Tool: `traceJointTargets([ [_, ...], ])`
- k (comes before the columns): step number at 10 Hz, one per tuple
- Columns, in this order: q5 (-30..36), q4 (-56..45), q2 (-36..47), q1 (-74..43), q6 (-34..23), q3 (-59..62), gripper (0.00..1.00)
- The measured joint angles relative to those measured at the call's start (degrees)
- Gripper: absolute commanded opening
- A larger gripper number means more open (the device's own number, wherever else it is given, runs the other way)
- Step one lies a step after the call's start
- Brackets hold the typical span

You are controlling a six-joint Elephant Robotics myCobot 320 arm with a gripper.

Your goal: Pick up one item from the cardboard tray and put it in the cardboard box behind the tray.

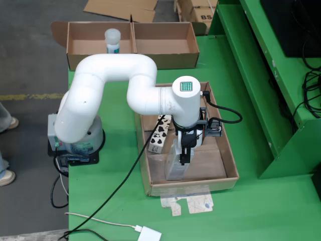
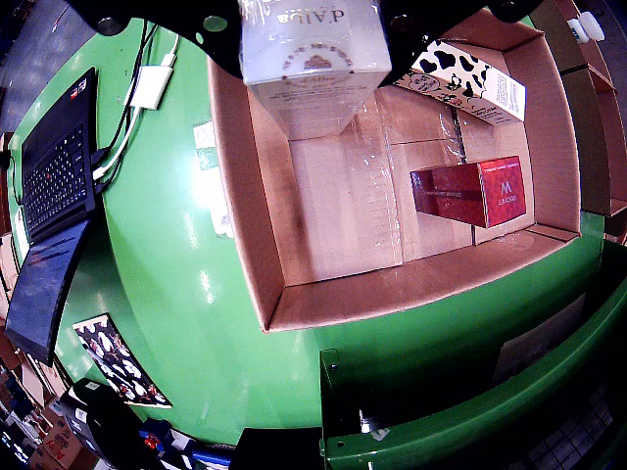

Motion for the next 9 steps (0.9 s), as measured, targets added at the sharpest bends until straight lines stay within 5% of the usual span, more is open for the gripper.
traceJointTargets([
  [9,0.97,-8.35,0.44,0.44,0.18,8.18,0.0],
])
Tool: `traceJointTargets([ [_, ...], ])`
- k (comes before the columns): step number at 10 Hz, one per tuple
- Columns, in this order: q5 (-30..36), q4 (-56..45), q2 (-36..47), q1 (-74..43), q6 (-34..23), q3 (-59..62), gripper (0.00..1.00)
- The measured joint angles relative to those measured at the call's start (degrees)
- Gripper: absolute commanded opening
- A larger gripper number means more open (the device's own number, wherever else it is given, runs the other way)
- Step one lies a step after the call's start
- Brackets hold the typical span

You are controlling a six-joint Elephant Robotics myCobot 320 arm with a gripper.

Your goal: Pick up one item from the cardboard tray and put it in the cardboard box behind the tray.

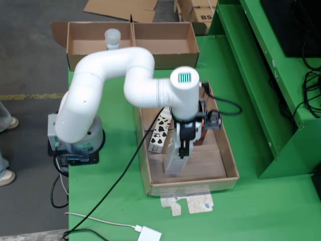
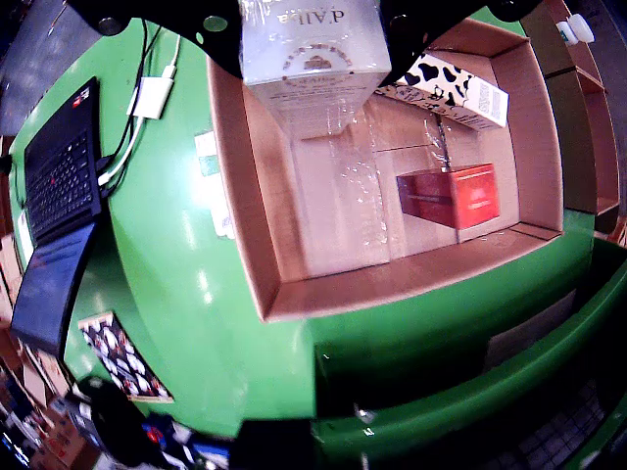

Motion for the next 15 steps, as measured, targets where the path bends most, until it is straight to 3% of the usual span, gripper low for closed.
traceJointTargets([
  [3,-0.79,-8.61,-0.17,2.64,2.55,8.96,0.0],
  [6,-2.46,-13.36,-8.17,4.48,3.68,16.43,0.0],
  [11,-9.49,-0.79,-9.14,7.21,3.41,29.09,0.0],
  [12,-13.27,2.37,-9.93,8.96,0.61,32.43,0.0],
  [13,-23.64,16.69,-10.02,10.9,-0.27,46.32,0.0],
  [15,-26.01,21.52,-11.51,12.48,-2.2,46.67,0.0],
])
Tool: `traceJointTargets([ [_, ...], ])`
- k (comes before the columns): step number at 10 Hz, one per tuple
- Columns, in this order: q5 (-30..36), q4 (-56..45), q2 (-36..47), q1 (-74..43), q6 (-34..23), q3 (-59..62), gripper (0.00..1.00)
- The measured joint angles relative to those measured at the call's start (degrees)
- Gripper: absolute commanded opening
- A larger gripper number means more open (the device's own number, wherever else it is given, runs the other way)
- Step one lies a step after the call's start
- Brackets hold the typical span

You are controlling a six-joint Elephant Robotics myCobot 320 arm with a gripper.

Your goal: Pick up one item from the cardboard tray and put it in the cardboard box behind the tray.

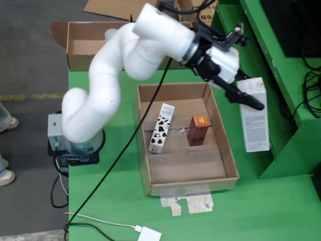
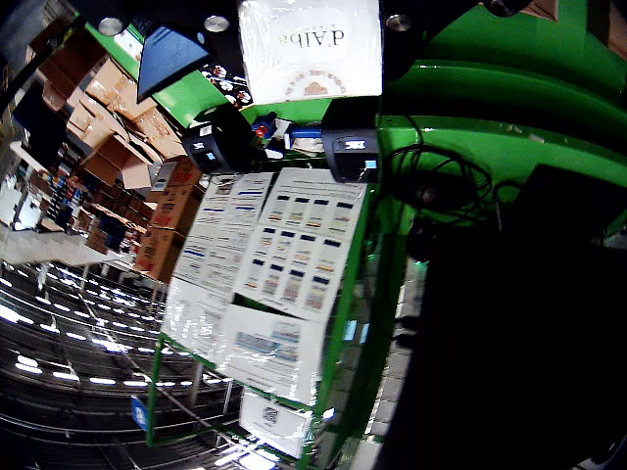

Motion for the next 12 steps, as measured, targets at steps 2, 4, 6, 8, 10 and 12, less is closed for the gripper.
traceJointTargets([
  [2,-1.24,1.76,1.93,2.8,-1.93,-0.26,0.0],
  [4,3.25,-3.34,8.26,2.11,3.43,0.0,0.0],
  [6,9.14,-8.87,13.45,7.46,9.04,0.0,0.0],
  [8,12.65,-13.7,18.72,12.29,13.79,0.17,0.0],
  [10,18.28,-19.23,24.34,17.92,19.33,0.17,0.0],
  [12,23.81,-24.68,30.15,23.37,24.77,0.26,0.0],
])
